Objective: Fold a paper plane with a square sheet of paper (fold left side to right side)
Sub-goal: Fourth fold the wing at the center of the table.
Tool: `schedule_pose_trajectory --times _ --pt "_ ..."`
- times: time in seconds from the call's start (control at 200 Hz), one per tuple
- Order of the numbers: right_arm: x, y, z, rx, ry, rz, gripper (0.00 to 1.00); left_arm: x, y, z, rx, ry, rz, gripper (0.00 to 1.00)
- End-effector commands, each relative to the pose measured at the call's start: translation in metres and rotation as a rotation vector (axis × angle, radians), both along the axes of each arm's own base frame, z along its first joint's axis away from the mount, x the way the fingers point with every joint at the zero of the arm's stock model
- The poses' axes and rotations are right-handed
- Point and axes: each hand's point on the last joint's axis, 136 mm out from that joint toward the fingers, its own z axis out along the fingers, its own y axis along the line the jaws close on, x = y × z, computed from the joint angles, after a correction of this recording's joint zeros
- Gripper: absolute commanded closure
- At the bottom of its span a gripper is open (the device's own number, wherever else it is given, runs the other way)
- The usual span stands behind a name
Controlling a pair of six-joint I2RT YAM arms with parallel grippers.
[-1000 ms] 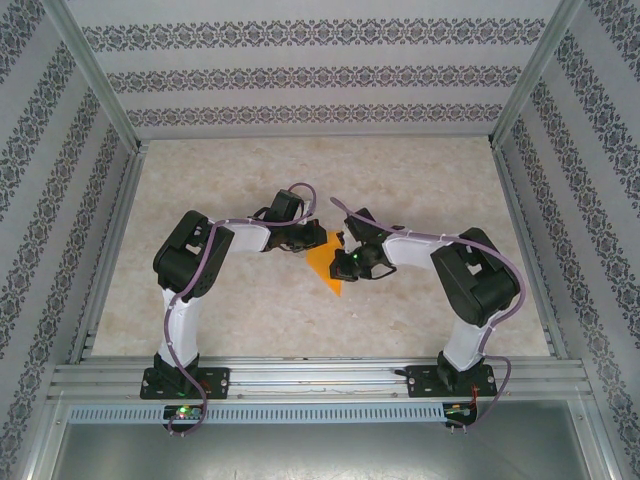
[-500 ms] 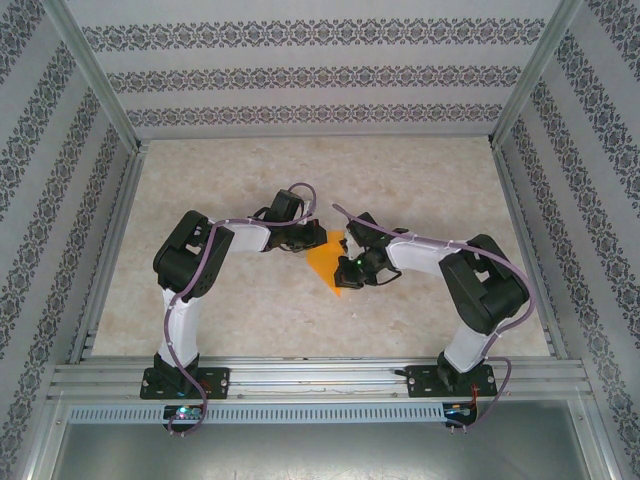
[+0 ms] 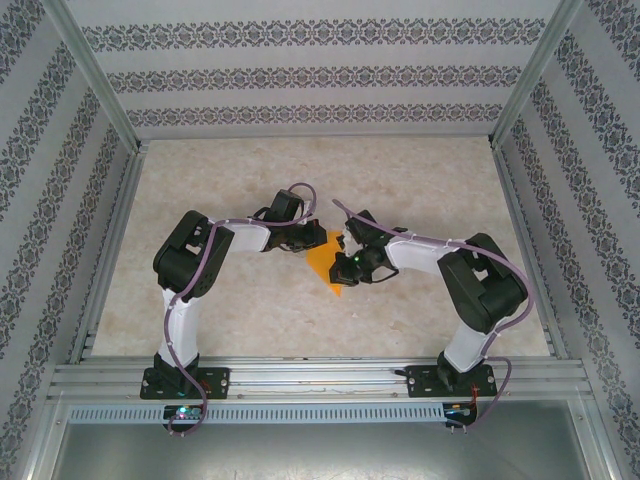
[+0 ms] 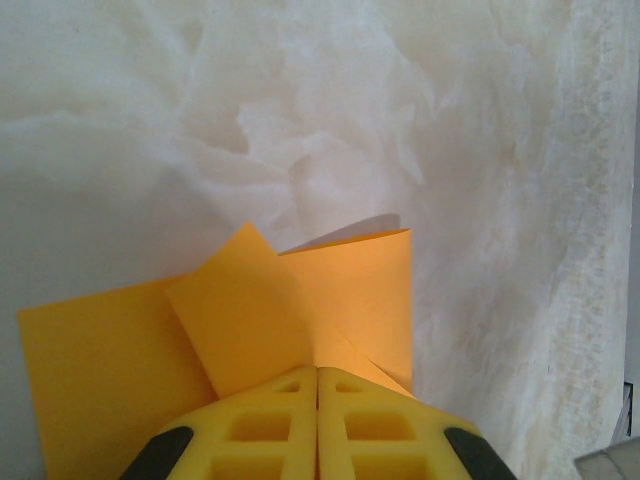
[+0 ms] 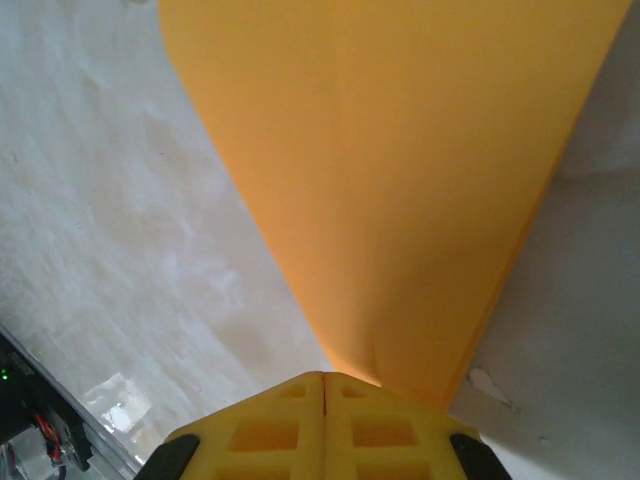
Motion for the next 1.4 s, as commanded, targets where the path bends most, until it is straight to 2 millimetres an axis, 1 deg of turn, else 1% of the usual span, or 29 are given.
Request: schedule_pose_trajectory --times 0.0,0.085,0.225,0.505,0.64,0.734,0.804,0.839,0.874,0.929,1.004,1.104,1.159,1.204,1.249,1.314,1.394 --pt "-0.012 -0.005 -0.014 -0.035 0.041 0.003 1.00 -0.025 0.037 -0.064 0.197 0.150 0.051 0.91" --pt "-0.020 -0.012 -0.019 -0.070 0.060 0.014 1.00 -0.025 0.037 -0.065 0.201 0.151 0.051 0.92" --pt "-0.031 -0.025 -0.021 -0.122 0.083 0.024 1.00 -0.024 0.037 -0.064 0.203 0.148 0.051 0.91" --pt "-0.058 -0.040 -0.025 -0.165 0.147 0.059 1.00 -0.023 0.036 -0.062 0.203 0.145 0.047 0.91" --pt "-0.067 -0.046 -0.022 -0.182 0.160 0.082 1.00 -0.022 0.035 -0.060 0.196 0.142 0.048 0.91" --pt "-0.064 -0.047 -0.012 -0.165 0.134 0.081 1.00 -0.019 0.030 -0.049 0.163 0.130 0.046 0.88" --pt "-0.051 -0.045 0.002 -0.117 0.085 0.058 1.00 -0.014 0.022 -0.033 0.115 0.110 0.044 0.85" --pt "-0.044 -0.044 0.009 -0.087 0.056 0.043 0.94 -0.010 0.017 -0.021 0.084 0.092 0.041 0.83" --pt "-0.036 -0.043 0.017 -0.051 0.027 0.024 0.91 -0.007 0.012 -0.008 0.051 0.077 0.037 0.81" --pt "-0.022 -0.042 0.028 0.008 -0.016 -0.001 0.87 0.000 0.004 0.017 -0.007 0.039 0.033 0.79" --pt "0.000 -0.042 0.041 0.072 -0.094 -0.033 0.76 0.008 -0.005 0.054 -0.079 -0.024 0.020 0.74" --pt "0.026 -0.041 0.053 0.154 -0.189 -0.074 0.66 0.012 -0.009 0.096 -0.124 -0.109 0.002 0.67" --pt "0.036 -0.040 0.055 0.178 -0.226 -0.088 0.62 0.013 -0.005 0.115 -0.123 -0.155 0.003 0.65" --pt "0.043 -0.038 0.054 0.187 -0.251 -0.087 0.59 0.012 0.002 0.125 -0.111 -0.183 0.012 0.64" --pt "0.048 -0.036 0.052 0.194 -0.264 -0.086 0.57 0.010 0.010 0.131 -0.097 -0.207 0.026 0.62" --pt "0.054 -0.031 0.048 0.209 -0.278 -0.075 0.57 0.008 0.025 0.142 -0.075 -0.250 0.054 0.61" --pt "0.061 -0.026 0.043 0.221 -0.292 -0.060 0.57 0.002 0.043 0.145 -0.036 -0.279 0.084 0.58"
